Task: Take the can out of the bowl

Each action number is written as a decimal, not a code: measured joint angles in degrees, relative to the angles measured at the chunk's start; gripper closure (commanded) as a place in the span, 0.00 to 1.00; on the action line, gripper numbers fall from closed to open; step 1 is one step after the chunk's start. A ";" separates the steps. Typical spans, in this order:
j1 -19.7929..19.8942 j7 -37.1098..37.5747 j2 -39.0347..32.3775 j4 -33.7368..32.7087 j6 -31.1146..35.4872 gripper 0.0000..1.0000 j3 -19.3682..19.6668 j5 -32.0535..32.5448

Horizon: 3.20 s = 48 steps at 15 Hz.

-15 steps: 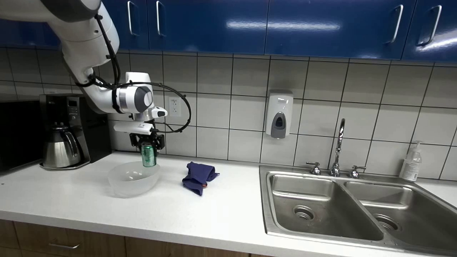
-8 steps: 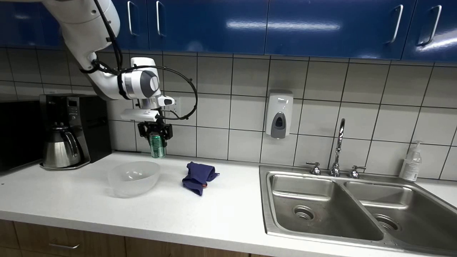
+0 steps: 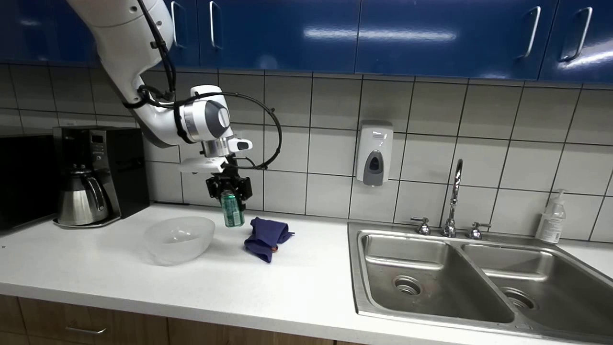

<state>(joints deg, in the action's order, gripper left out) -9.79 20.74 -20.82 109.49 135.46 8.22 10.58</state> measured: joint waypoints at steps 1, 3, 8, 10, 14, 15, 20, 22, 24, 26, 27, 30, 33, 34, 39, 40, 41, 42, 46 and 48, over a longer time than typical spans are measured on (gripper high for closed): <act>0.33 0.73 0.46 1.02 0.00 0.58 0.54 0.70; 1.08 1.69 1.73 3.29 0.01 0.58 1.16 1.46; 1.84 1.91 6.23 10.54 0.09 0.58 1.27 1.49; 2.00 1.91 7.86 13.61 0.31 0.58 1.25 1.49; 3.03 1.91 9.45 19.46 2.98 0.58 1.21 1.49; 3.39 1.91 9.45 20.67 4.12 0.58 1.21 1.49; 5.51 0.57 8.76 25.71 12.95 0.58 1.21 1.39; 6.22 -1.16 7.73 27.00 16.91 0.58 1.17 0.63; 6.92 -3.44 6.35 27.71 20.29 0.58 0.84 -1.04; 7.57 -5.47 4.76 27.84 22.72 0.58 0.36 -3.24; 7.88 -6.51 4.05 27.84 23.67 0.58 0.06 -4.40; 8.57 -8.96 3.44 27.77 25.00 0.07 -0.61 -6.75; 8.76 -10.10 3.42 27.66 25.03 0.00 -0.94 -7.24; 8.75 -10.13 3.41 27.64 25.03 0.00 -1.05 -7.24; 7.47 -9.79 3.63 26.43 22.62 0.00 -1.35 -7.21; 6.92 -9.12 3.93 25.81 20.82 0.00 -1.22 -6.74; 6.29 -8.13 4.40 25.07 18.59 0.00 -1.02 -5.94; 5.70 -7.11 4.98 24.35 16.42 0.00 -0.82 -4.90; 4.84 -3.03 8.11 22.14 8.55 0.00 -0.68 0.66; 4.84 -1.76 9.57 21.26 5.76 0.00 -0.63 3.16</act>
<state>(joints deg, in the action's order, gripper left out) -4.94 18.98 -11.25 130.76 141.22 7.59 13.74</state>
